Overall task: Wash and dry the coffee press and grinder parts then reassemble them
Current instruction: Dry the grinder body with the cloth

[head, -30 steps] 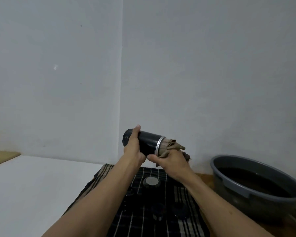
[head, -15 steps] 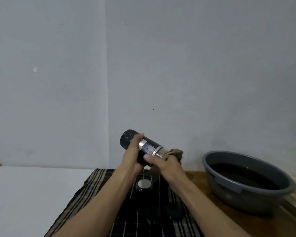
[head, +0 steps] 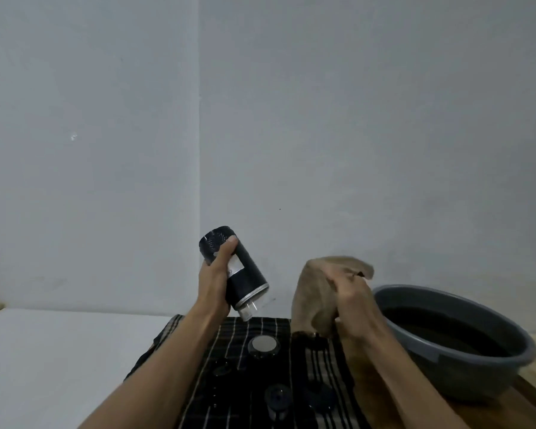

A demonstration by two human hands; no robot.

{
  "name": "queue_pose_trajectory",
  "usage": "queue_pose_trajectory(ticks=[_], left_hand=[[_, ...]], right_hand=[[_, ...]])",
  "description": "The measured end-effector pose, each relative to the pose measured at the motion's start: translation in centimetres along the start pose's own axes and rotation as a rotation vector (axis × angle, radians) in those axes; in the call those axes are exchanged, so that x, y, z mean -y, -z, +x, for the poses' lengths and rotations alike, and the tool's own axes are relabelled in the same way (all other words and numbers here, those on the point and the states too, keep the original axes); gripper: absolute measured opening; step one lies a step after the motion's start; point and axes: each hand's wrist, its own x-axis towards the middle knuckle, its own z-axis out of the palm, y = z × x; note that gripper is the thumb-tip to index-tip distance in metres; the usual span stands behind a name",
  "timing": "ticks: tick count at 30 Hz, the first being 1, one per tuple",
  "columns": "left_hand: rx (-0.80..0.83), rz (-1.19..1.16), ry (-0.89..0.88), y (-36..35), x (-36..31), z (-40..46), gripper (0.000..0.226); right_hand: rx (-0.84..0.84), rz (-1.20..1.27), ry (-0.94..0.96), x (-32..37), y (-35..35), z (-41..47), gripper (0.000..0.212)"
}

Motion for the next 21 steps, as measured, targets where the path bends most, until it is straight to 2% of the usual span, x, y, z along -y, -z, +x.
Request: queue_pose_trajectory(ticks=[2,4,6,7,8,10,11,12,16,18,21], left_hand=[[0.032,0.016,0.073,-0.2,0.4,-0.7,0.081],[0.155,-0.030,0.134,-1.3,0.8,-1.9,0.089],[0.249,-0.062,0.145,-2.7,1.2,-3.2,0.090],[0.268,-0.064,0.135,-3.1,1.5,-3.4,0.086],[0.297,-0.074,0.131,-3.4,1.5,-3.5,0.080],[0.302,-0.068,0.108,-3.3,1.4,-3.4,0.071],[0.270,-0.023,0.083,-3.3,1.4,-3.1,0.066],[0.234,0.034,0.071,-3.4,1.3,-2.9,0.060],[0.061,0.131,0.057,-4.2,1.5,-1.8,0.031],[0.039,0.143,0.053,-4.4,1.6,-0.8,0.034],[-0.050,0.307,-0.056,-4.3,1.0,-0.1,0.043]], right_hand=[[-0.011,-0.186,0.211,1.3,-0.5,1.0,0.070],[0.045,-0.546,0.402,3.0,-2.4,2.2,0.073],[0.094,-0.887,0.487,4.1,-4.8,3.8,0.090],[0.076,-0.938,0.510,4.4,-5.6,4.7,0.097],[0.008,-0.908,0.529,4.6,-6.0,5.4,0.095],[-0.133,-0.561,0.452,5.1,-6.4,6.7,0.067],[-0.136,-0.382,0.358,5.0,-6.6,7.4,0.053],[-0.086,-0.311,0.256,4.6,-6.9,8.3,0.048],[0.221,-0.091,-0.036,2.9,-8.4,9.5,0.070],[0.238,-0.084,-0.025,2.4,-8.6,9.1,0.066],[0.168,-0.180,0.032,1.2,-9.3,7.5,0.059]])
